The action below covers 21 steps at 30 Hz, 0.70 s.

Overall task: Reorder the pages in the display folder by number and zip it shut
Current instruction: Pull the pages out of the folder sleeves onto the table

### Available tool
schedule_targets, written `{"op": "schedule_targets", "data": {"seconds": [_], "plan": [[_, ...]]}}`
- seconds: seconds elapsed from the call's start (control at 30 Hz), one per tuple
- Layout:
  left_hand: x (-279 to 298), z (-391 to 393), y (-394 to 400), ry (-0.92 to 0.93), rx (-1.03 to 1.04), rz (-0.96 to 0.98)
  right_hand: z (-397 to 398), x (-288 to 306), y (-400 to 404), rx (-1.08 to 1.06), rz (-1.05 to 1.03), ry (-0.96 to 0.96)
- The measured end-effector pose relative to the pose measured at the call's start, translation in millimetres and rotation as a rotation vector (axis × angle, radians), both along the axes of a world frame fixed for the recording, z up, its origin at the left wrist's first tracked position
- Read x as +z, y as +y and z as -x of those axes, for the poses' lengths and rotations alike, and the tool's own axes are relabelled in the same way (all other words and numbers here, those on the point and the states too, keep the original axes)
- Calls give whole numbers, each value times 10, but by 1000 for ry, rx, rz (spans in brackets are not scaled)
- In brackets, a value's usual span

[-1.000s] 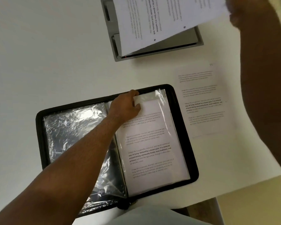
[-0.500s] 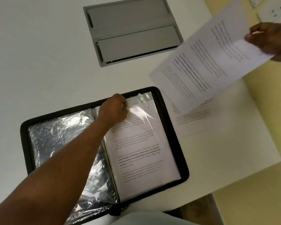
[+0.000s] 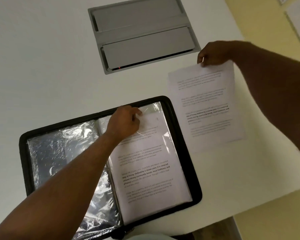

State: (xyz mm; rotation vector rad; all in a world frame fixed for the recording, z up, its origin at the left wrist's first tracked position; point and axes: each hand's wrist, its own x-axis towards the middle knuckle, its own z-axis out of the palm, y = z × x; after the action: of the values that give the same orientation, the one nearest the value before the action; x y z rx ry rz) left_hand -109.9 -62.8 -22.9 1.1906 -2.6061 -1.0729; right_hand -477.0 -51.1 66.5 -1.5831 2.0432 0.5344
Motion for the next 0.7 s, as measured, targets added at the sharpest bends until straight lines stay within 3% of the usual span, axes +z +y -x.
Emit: {"op": "schedule_targets", "data": {"seconds": [0.13,0.33,0.47,0.57,0.63,0.7], "plan": [[35,65,12,-5,-14,-36,-23,-423,13,-38,69,-13],[115,95,-22,155,44,-31,65,-745,190,-226,236,3],[201,17,5,254,93,-30,-111,-717,376,-342,503,73],[283,-110,28,342,174,-83,-710,-606,594,-475,822,-171],[340,-195,41,343,285,-151,-1251,-504,821,-511,712,-395],[384,-266,44,341,388,-225,-1769,-424,1106,-534,458,-614]]}}
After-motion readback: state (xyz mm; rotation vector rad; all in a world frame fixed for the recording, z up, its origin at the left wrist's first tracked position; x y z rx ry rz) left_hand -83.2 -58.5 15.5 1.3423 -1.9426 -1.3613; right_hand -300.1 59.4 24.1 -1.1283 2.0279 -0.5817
